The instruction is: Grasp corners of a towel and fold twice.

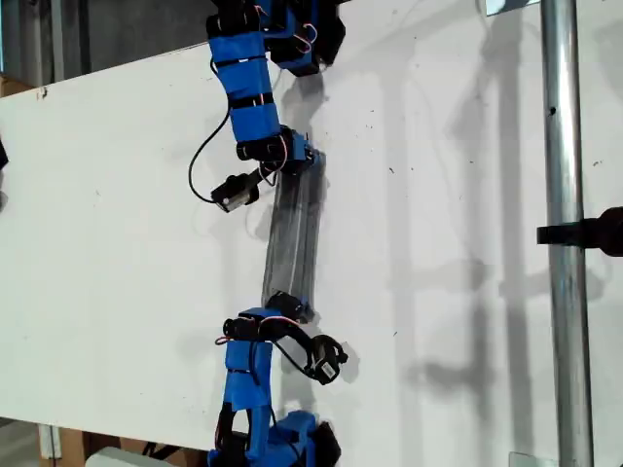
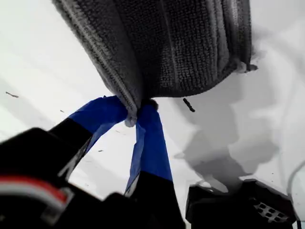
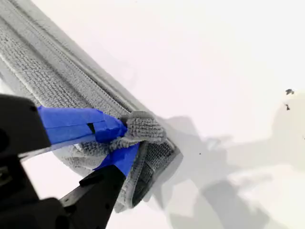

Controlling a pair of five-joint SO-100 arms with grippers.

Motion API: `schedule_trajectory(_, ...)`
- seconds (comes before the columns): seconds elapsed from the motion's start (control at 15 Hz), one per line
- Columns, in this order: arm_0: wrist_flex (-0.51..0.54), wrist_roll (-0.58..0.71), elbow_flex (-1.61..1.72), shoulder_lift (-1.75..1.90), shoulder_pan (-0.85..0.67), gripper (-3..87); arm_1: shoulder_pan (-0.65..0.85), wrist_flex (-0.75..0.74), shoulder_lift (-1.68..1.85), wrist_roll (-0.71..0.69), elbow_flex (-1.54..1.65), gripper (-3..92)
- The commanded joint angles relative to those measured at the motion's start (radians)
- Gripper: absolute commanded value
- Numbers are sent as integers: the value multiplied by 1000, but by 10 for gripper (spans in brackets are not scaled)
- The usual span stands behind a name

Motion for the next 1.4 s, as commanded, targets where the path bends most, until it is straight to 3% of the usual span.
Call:
schedule_trajectory(0.0,77,-40,2,2,-2,180,6,5,-52,23,3,136)
schedule_trajectory(0.07,112,-26,-8,35,3,242,6,40,-49,23,-9,280)
schedule_trajectory(0.27,318,-15,-94,224,109,244,-60,272,75,61,-67,290)
schedule_trajectory(0.4,316,-78,23,514,173,242,-110,362,295,110,-80,290)
schedule_trajectory(0.6,195,-167,443,965,206,195,-135,360,723,244,84,279)
schedule_trajectory(0.8,-87,-247,862,1434,337,161,-153,213,1035,402,356,238)
schedule_trajectory(0.87,-123,-330,1005,1654,364,159,-129,152,1025,454,423,259)
schedule_trajectory(1.0,-67,-354,1223,2137,379,169,-66,-29,1011,491,577,315)
schedule_trajectory(1.13,-83,-328,1239,2158,368,172,5,-141,936,482,595,392)
schedule_trajectory(1.33,-89,-341,1261,2171,368,171,98,-339,692,466,577,414)
